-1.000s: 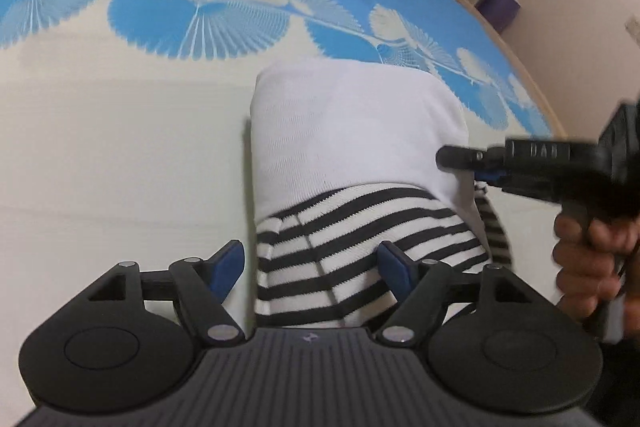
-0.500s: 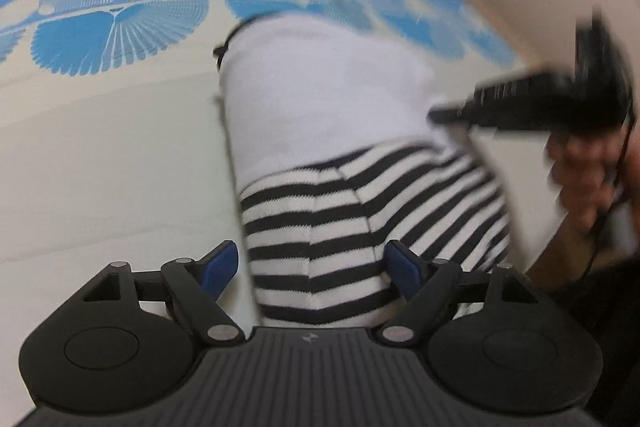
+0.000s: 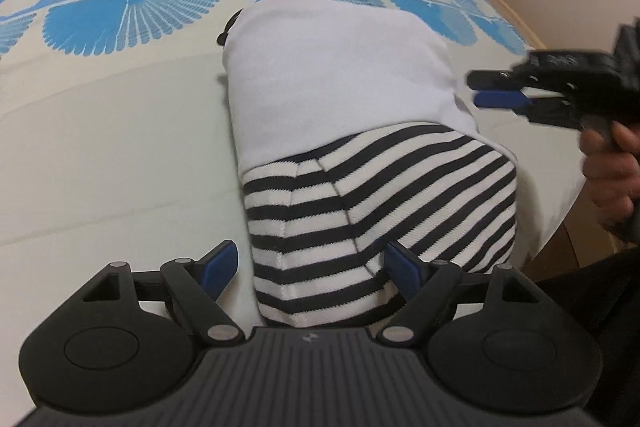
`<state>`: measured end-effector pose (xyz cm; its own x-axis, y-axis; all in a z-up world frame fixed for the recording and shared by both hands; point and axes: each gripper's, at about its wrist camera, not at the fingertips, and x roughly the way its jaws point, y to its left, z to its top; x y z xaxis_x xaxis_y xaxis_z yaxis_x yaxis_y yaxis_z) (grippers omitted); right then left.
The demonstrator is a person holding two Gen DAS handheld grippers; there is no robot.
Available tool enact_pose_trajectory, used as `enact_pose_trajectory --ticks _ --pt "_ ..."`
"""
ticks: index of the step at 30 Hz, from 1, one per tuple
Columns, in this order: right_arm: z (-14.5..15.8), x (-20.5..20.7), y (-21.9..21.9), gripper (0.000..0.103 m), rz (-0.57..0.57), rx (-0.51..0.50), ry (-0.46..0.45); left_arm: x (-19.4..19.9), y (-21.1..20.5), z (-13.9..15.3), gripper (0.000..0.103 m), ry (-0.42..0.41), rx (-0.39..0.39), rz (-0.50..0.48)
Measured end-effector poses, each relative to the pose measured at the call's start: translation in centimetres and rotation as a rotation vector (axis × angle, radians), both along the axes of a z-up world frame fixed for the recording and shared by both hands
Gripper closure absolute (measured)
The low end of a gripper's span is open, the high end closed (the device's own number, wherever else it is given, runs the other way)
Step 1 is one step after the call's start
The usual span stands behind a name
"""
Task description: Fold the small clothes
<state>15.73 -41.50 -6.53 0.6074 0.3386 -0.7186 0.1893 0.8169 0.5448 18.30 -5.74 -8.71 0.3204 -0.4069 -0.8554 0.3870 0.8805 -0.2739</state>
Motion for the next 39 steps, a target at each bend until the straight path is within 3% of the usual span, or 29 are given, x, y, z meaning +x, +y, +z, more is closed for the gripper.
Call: enact_pose_trajectory --ticks 1,11,12,14,18,20,23,25,28,31,35,39 --pt "0.0 -0.4 -0.1 0.068 0.018 0.015 -0.001 0.1 0.0 0.0 0.018 0.006 -0.004 0.006" --pt "-1.8 -3.0 1.6 0.066 0.223 -0.010 0.114 0.8 1.0 0.6 0.018 0.018 -0.046 0.082" --pt "-1.8 -3.3 1.9 0.069 0.244 -0.025 0.113 0.9 1.1 0.6 0.018 0.020 -0.050 0.082" --pt "-1.5 -3.9 2.3 0.099 0.271 -0.049 0.101 1.0 1.2 0.7 0.018 0.023 -0.062 0.085" --pt "0.3 -5.1 0.5 0.099 0.197 -0.042 -0.003 1.0 1.3 1.1 0.018 0.028 -0.095 0.075" --pt "-0.2 -5.1 -0.8 0.100 0.130 -0.049 0.041 0.8 0.6 0.5 0.017 0.050 -0.043 0.021" --pt "-2.5 -4.6 -0.5 0.099 0.121 -0.149 0.201 0.6 -0.4 -1.7 0.012 0.109 0.091 -0.025" --pt "-2.6 -4.3 -0.1 0.099 0.147 -0.139 0.203 0.7 -0.4 -1.5 0.012 0.094 0.111 -0.022" --pt "-1.8 -3.5 0.3 0.094 0.154 -0.117 0.182 1.0 0.2 -0.7 0.012 0.072 0.087 0.006" --pt "-0.5 -2.7 0.0 0.091 0.087 -0.083 0.113 1.2 1.0 0.5 0.012 0.029 0.031 0.056" --pt "0.7 -0.7 -0.1 0.067 -0.024 -0.052 0.020 1.9 1.9 1.3 0.013 0.007 -0.020 0.124" --pt "0.5 2.5 0.7 0.057 -0.080 -0.053 -0.010 2.4 1.7 1.6 0.013 0.008 -0.042 0.144"
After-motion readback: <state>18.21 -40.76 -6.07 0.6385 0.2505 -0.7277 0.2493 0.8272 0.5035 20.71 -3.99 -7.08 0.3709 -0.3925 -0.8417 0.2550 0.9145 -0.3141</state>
